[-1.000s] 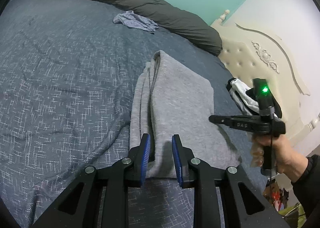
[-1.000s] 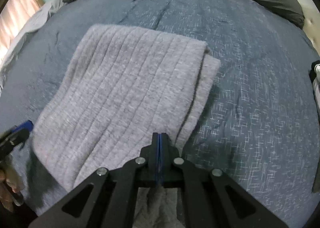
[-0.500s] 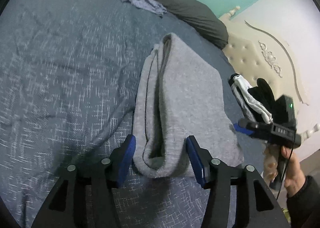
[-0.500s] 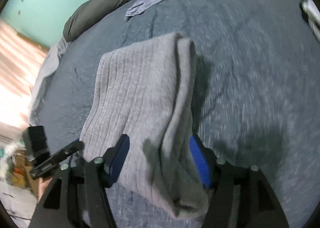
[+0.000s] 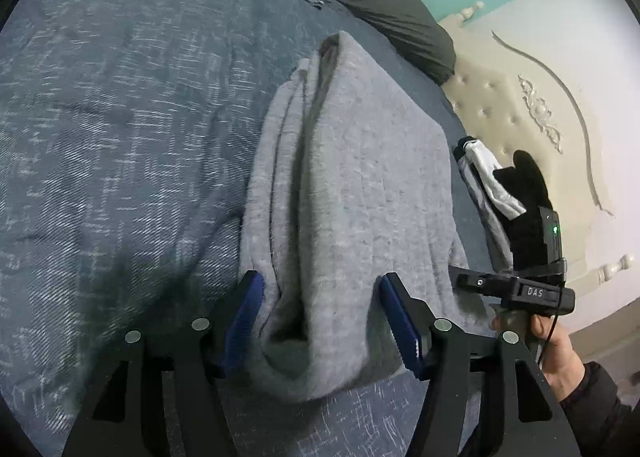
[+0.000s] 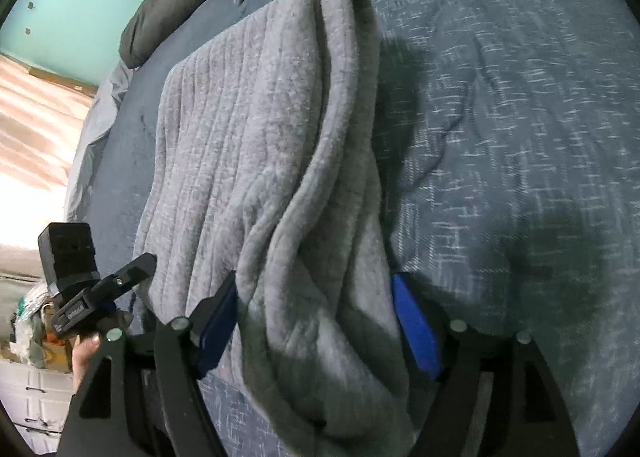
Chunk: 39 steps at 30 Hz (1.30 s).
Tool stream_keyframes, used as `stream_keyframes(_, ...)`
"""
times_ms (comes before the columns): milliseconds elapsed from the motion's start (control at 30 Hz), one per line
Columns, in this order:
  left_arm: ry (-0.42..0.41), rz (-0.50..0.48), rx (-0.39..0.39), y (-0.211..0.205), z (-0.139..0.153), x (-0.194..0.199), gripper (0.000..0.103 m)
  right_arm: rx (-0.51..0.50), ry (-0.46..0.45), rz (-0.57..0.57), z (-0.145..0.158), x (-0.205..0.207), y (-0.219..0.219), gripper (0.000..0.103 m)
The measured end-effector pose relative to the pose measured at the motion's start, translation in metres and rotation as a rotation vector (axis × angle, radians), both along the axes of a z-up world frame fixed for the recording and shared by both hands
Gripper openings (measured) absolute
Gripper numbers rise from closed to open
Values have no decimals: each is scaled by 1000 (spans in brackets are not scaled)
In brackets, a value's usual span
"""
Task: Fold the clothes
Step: 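Grasp the folded sweater with the right tool while the left tool holds its end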
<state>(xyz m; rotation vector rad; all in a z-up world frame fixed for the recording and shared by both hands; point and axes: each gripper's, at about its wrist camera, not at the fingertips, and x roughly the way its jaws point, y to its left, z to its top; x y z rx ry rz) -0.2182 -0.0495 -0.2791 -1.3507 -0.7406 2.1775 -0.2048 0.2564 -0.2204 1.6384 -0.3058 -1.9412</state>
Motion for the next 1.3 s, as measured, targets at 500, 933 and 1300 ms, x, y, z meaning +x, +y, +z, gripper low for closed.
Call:
stream_keyframes(500,-9,-4,-85,-1,4,-12,65,-99,-5,50,8,-11,0,75)
stream_keyframes(933,-46,14,-74,-3,-4,-16,72,-70,-18,41,-5,-13,-26,75)
stream_keyframes(1300,-16,-27,-43,5,-2,-20,46,-62,11,96,-9,-12,-20,53)
